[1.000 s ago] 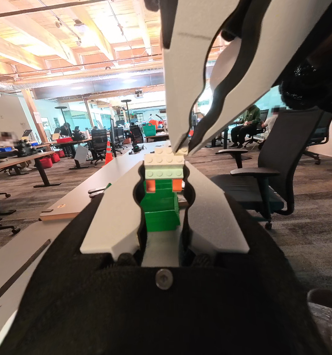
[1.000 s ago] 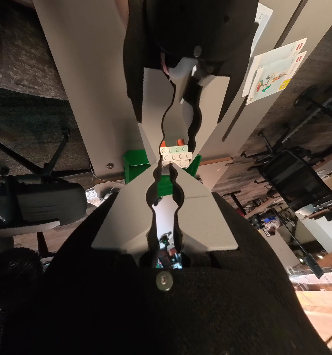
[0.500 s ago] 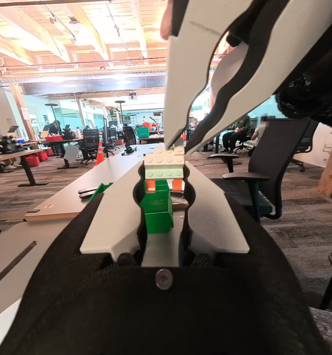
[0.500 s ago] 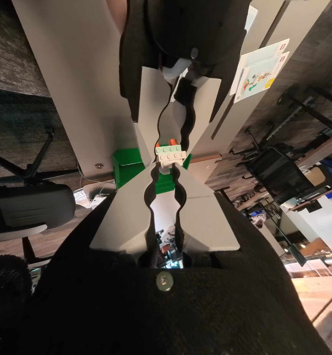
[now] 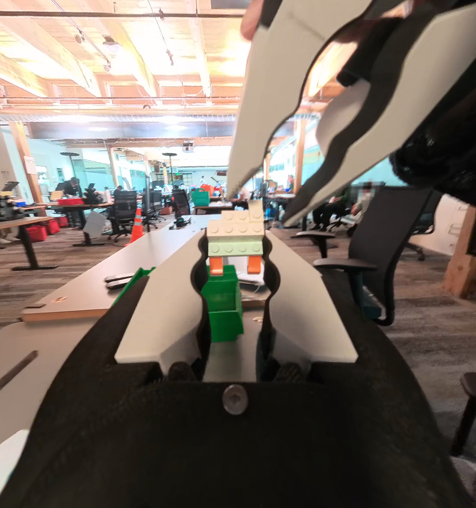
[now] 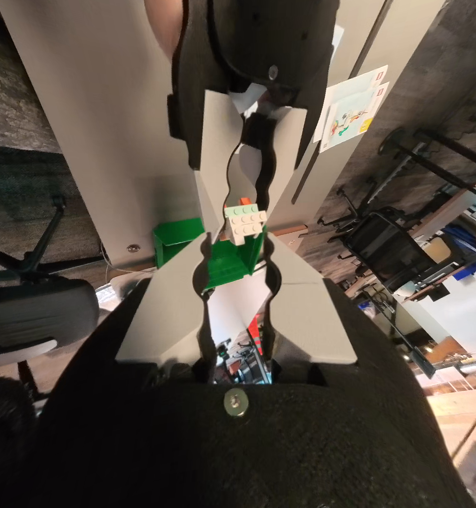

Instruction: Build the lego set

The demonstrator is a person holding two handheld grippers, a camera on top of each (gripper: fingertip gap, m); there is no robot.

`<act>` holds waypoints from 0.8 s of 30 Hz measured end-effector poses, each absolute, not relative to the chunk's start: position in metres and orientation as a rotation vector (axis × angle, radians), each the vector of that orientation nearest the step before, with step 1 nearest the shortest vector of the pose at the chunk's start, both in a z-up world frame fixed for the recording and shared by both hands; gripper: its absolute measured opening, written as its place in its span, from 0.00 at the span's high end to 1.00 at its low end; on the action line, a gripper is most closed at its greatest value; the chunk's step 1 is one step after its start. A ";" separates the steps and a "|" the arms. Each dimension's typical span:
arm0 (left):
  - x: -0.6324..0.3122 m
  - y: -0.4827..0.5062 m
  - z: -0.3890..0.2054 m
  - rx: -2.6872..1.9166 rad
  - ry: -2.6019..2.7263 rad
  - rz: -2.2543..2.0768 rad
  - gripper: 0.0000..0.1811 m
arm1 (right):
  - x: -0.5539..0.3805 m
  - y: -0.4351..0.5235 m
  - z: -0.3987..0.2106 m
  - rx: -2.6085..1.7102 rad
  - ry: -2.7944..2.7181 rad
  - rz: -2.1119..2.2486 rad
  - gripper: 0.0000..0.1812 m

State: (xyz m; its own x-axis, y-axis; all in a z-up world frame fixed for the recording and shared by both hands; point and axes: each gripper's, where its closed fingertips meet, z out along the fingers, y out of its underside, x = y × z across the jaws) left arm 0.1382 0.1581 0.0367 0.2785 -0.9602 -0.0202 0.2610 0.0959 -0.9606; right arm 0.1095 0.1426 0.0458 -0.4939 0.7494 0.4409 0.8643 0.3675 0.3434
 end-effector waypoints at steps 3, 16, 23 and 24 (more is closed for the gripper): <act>0.136 0.155 0.039 -1.066 0.832 -1.179 0.80 | 0.109 0.142 0.051 -1.340 -2.404 -0.807 0.67; 0.125 0.116 0.052 -0.882 0.937 -1.708 0.80 | 0.103 0.126 0.042 -0.764 -2.408 -0.962 0.68; 0.127 0.113 0.051 -0.884 0.953 -1.716 0.80 | 0.102 0.126 0.039 -0.722 -2.415 -0.997 0.79; 0.126 0.113 0.052 -0.883 0.954 -1.719 0.80 | 0.102 0.126 0.039 -0.722 -2.414 -0.999 0.79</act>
